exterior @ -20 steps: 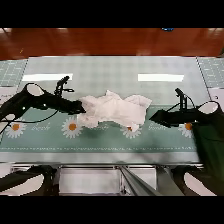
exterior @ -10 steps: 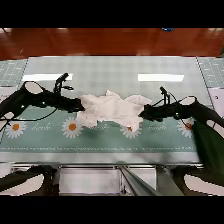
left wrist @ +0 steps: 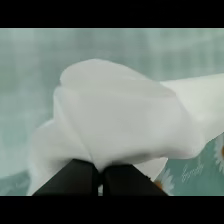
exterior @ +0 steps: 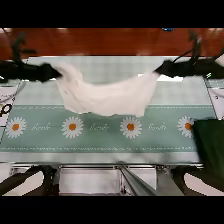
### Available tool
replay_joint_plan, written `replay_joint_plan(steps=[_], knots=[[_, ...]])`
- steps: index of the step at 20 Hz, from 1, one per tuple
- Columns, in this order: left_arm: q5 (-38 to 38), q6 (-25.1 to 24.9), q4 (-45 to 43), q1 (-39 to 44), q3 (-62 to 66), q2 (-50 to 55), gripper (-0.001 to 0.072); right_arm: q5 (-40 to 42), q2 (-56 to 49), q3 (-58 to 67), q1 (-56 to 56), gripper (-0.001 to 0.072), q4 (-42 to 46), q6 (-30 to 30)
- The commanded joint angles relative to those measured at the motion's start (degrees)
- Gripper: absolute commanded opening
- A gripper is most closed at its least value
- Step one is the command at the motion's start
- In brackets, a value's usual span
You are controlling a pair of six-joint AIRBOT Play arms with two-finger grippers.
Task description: Fold the shirts.
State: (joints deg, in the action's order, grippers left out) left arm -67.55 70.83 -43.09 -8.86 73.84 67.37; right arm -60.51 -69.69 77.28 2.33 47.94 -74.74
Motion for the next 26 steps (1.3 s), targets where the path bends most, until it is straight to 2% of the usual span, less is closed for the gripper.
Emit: replay_joint_plan(steps=[1,5,12,17,22,24,26], knots=[[-1.1,3.4,5.0,-3.4,16.5,-4.0,0.0016,-3.6,6.3,18.5,1.2,0.0020,8.1,-3.7],[-5.6,3.5,5.0,-3.4,29.3,-9.1,0.0016,-5.8,15.0,31.4,1.2,0.0020,14.9,-4.2],[-6.2,3.8,4.1,-3.4,30.4,-24.7,0.0016,-11.3,30.0,33.0,1.2,0.0020,24.3,-6.2],[-18.5,5.7,3.2,-3.4,29.7,-31.9,0.0017,-15.1,34.3,33.0,1.2,0.0020,27.5,-7.4],[-24.4,6.9,3.2,-3.4,16.8,-33.1,0.0016,-17.9,34.0,29.1,1.2,0.0020,25.3,-9.0],[-22.1,5.3,3.3,-3.3,5.9,-32.7,0.0017,-17.4,33.6,22.1,1.2,0.0020,24.2,-9.1],[-15.0,2.7,4.4,-2.7,-5.9,-30.9,0.0017,-16.9,32.0,13.2,1.2,0.0020,22.9,-9.2]])
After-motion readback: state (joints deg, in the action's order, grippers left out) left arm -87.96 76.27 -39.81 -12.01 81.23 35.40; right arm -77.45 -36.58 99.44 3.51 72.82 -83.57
